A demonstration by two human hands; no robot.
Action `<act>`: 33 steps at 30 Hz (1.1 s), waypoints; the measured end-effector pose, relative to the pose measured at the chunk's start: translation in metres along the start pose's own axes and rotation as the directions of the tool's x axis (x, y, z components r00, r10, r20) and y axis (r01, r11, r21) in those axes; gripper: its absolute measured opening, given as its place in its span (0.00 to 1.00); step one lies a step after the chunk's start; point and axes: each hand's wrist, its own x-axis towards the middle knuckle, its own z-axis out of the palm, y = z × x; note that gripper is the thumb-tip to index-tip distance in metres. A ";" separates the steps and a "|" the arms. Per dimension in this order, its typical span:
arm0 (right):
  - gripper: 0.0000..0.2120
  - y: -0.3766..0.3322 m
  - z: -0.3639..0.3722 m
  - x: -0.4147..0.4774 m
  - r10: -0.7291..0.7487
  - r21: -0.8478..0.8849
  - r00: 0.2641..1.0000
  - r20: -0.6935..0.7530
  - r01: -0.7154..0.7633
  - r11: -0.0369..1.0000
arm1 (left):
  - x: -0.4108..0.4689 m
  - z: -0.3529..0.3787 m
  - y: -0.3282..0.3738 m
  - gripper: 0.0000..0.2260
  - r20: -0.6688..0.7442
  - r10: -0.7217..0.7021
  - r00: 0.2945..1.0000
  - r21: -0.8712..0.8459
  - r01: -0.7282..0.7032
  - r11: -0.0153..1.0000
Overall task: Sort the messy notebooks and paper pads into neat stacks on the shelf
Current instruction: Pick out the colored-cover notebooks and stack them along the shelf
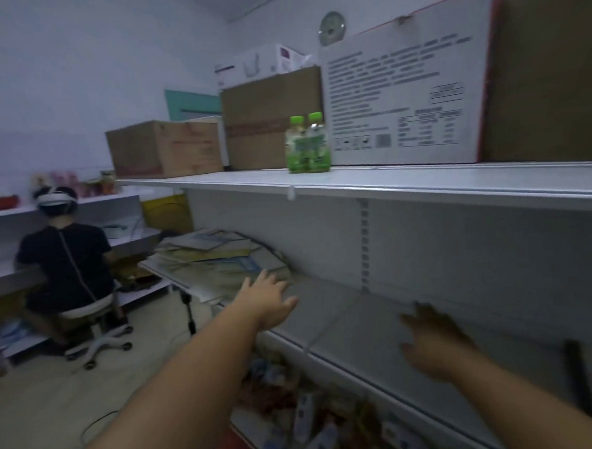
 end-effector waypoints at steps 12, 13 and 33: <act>0.30 -0.271 0.019 0.143 -0.513 0.010 0.858 0.035 0.513 0.858 | -0.023 0.000 -0.243 0.26 -0.016 -0.276 0.961 -0.106 0.273 0.956; 0.30 -0.284 0.023 0.158 -0.525 0.016 0.850 0.042 0.525 0.851 | -0.021 0.005 -0.255 0.26 -0.006 -0.290 0.957 -0.114 0.288 0.951; 0.25 -0.443 0.031 0.451 -0.495 0.184 0.856 -0.146 0.515 0.837 | 0.179 0.012 -0.446 0.24 -0.009 -0.268 0.963 -0.106 0.266 0.958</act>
